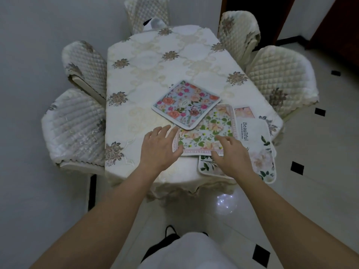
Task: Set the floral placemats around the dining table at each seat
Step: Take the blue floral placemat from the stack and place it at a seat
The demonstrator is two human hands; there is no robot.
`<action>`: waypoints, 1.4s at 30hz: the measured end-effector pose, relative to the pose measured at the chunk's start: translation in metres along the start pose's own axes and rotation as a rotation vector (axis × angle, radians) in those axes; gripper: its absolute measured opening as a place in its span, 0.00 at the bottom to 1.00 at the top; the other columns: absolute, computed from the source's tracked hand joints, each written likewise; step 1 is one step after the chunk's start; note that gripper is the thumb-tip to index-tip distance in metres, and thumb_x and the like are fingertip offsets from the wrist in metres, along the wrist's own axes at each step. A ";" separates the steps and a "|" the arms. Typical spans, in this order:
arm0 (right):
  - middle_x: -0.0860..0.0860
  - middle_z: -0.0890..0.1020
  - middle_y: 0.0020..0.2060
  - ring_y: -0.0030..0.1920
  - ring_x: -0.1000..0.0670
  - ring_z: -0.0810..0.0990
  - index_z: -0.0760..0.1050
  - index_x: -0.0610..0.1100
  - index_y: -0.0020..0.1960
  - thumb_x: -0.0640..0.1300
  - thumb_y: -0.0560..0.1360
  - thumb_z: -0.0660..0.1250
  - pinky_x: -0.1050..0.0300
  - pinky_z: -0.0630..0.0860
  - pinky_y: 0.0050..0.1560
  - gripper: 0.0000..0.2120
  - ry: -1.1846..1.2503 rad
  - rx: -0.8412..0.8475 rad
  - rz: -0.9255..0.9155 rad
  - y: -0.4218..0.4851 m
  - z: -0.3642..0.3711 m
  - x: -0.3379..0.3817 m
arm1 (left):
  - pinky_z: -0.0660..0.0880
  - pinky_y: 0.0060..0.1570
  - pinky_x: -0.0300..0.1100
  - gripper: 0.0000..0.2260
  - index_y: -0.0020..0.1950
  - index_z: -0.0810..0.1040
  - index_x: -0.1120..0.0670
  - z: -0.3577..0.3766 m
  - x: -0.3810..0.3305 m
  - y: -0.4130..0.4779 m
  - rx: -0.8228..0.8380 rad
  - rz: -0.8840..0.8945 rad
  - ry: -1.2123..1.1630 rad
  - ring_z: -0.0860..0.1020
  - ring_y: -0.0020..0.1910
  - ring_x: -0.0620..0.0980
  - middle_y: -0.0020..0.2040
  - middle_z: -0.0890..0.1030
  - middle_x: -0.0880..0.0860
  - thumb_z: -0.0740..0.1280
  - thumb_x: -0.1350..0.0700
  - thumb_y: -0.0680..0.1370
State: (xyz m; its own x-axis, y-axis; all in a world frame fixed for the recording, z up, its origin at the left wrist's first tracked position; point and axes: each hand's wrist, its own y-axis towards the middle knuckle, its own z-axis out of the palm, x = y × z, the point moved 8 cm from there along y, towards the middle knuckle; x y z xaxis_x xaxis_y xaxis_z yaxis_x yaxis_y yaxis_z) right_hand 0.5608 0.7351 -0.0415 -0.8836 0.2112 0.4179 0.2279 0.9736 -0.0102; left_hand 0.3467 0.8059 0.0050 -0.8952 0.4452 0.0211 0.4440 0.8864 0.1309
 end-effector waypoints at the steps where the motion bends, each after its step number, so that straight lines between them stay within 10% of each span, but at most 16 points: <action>1: 0.46 0.75 0.65 0.64 0.44 0.73 0.68 0.48 0.72 0.57 0.76 0.62 0.44 0.73 0.61 0.27 -0.003 0.005 0.000 0.009 0.001 0.000 | 0.70 0.62 0.54 0.29 0.73 0.68 0.49 0.002 0.003 0.006 0.005 -0.005 -0.002 0.71 0.68 0.55 0.70 0.74 0.51 0.56 0.37 0.76; 23: 0.47 0.72 0.69 0.67 0.45 0.70 0.65 0.51 0.74 0.57 0.76 0.62 0.45 0.70 0.65 0.28 -0.126 0.079 0.087 0.215 0.042 0.031 | 0.72 0.61 0.53 0.29 0.72 0.70 0.46 0.105 0.119 0.169 0.115 -0.137 -0.267 0.73 0.66 0.54 0.69 0.75 0.51 0.57 0.36 0.73; 42: 0.44 0.71 0.68 0.65 0.41 0.71 0.65 0.49 0.74 0.56 0.78 0.61 0.44 0.73 0.60 0.27 -0.148 0.181 0.029 0.368 0.063 0.002 | 0.71 0.60 0.49 0.30 0.74 0.66 0.49 0.179 0.127 0.197 0.287 -0.715 -0.659 0.70 0.61 0.55 0.64 0.68 0.57 0.63 0.37 0.76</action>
State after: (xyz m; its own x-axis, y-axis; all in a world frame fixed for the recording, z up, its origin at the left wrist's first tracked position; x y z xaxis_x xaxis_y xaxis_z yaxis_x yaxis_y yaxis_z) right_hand 0.6165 1.0989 -0.1018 -0.9311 0.2365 0.2778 0.1885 0.9638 -0.1888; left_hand 0.3277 1.0592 -0.1443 -0.7934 -0.2978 -0.5310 -0.1174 0.9307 -0.3465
